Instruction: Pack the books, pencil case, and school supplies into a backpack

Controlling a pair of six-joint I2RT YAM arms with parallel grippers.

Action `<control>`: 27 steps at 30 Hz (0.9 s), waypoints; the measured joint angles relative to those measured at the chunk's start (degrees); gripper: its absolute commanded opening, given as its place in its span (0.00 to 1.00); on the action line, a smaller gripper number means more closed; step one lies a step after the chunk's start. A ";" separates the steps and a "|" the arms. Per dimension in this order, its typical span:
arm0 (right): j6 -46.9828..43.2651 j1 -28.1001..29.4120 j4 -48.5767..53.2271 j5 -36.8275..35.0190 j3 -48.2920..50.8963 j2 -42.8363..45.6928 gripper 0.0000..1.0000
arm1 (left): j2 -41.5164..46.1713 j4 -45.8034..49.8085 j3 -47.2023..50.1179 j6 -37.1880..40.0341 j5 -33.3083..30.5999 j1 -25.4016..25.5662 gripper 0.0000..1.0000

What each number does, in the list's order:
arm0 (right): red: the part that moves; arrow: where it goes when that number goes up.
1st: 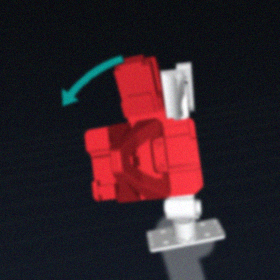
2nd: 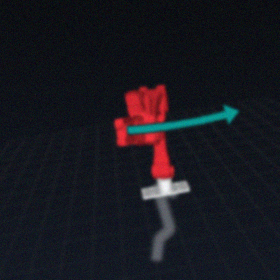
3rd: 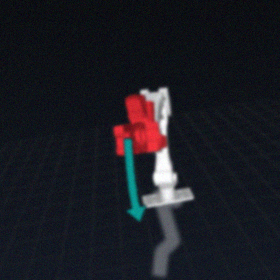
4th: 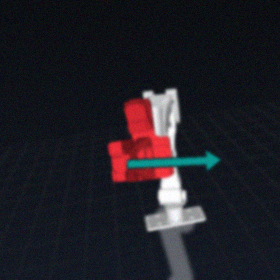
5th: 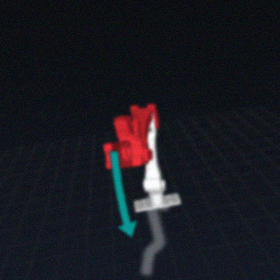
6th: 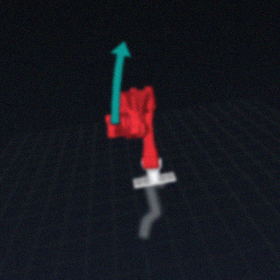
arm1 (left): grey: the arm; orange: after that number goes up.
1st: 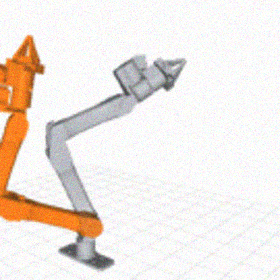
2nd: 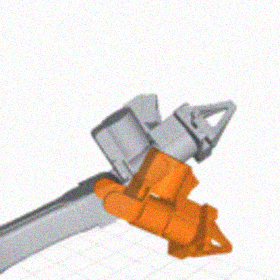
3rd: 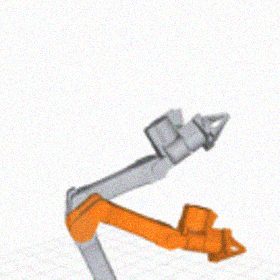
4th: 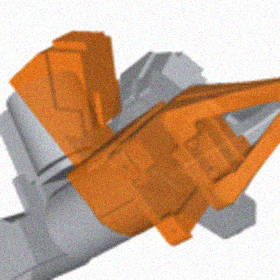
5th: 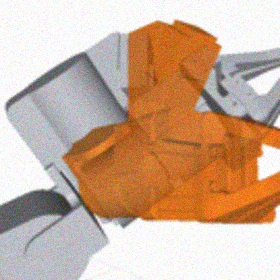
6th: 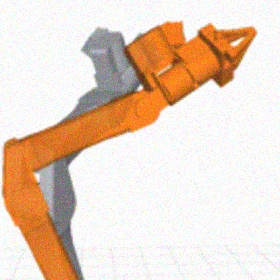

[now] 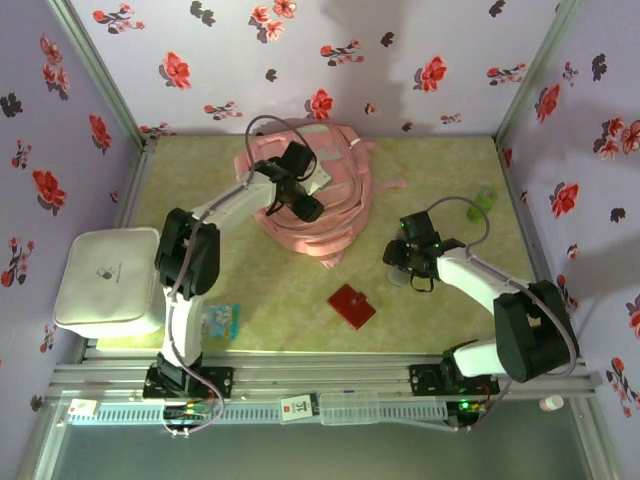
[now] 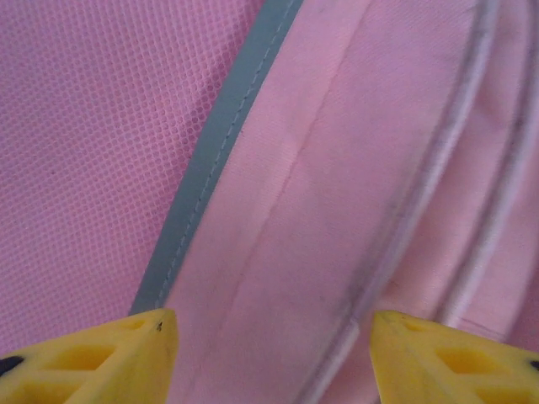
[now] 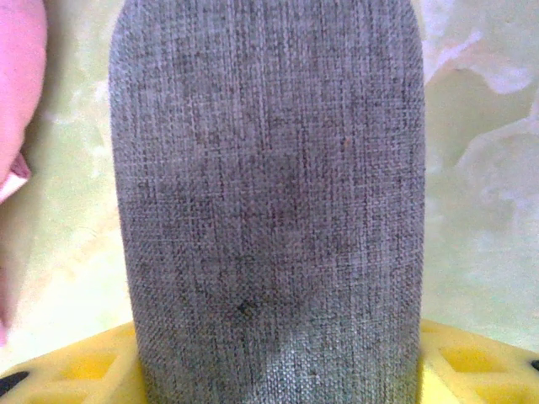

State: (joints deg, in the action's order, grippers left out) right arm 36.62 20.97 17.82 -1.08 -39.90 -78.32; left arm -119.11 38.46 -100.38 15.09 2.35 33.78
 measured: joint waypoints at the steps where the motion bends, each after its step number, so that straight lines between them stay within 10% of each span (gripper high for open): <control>1: 0.11 0.00 -0.28 0.20 0.07 -0.04 0.58 | -0.68 0.37 -0.37 0.57 -0.13 -0.02 0.62; 27: 4.20 0.00 -5.22 3.72 0.35 -1.44 0.60 | -6.75 5.60 -8.35 13.14 -4.31 1.53 0.55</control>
State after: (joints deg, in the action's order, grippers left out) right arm 40.82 20.97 12.60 2.63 -39.55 -79.77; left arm -125.86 44.05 -108.73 28.23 -1.96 35.31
